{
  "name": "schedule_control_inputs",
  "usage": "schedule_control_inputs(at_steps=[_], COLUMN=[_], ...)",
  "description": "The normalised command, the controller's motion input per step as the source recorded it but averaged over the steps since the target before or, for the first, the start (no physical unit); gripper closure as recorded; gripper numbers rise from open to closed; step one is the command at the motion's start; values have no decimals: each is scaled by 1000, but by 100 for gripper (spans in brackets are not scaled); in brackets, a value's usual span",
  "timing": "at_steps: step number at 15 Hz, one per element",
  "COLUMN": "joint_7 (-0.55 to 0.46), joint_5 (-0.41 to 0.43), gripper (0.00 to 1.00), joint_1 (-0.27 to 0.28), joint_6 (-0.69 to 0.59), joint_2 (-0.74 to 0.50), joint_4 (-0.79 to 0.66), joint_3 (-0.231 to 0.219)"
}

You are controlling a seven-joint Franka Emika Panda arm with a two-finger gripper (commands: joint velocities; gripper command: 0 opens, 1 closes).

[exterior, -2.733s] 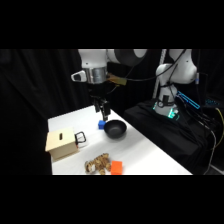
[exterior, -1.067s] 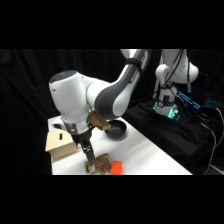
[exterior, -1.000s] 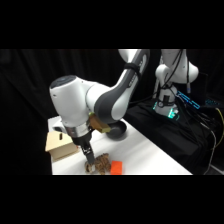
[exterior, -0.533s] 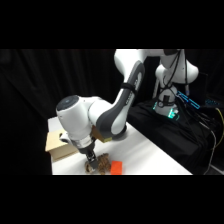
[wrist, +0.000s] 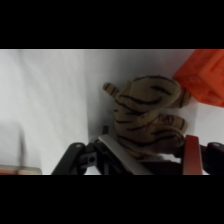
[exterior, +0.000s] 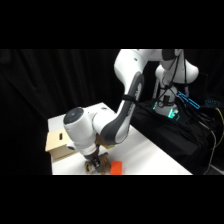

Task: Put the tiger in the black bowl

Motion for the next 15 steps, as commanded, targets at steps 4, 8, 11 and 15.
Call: schedule_control_inputs(at_steps=[4, 8, 11, 15], joint_7=[84, 61, 77, 95], joint_5=[17, 28, 29, -11], gripper=[69, 97, 95, 95], joint_1=[72, 47, 56, 78], joint_6=[86, 42, -60, -185], joint_2=[-50, -101, -273, -596], joint_4=[-34, -52, -154, -366], joint_3=[-41, -41, -44, -65])
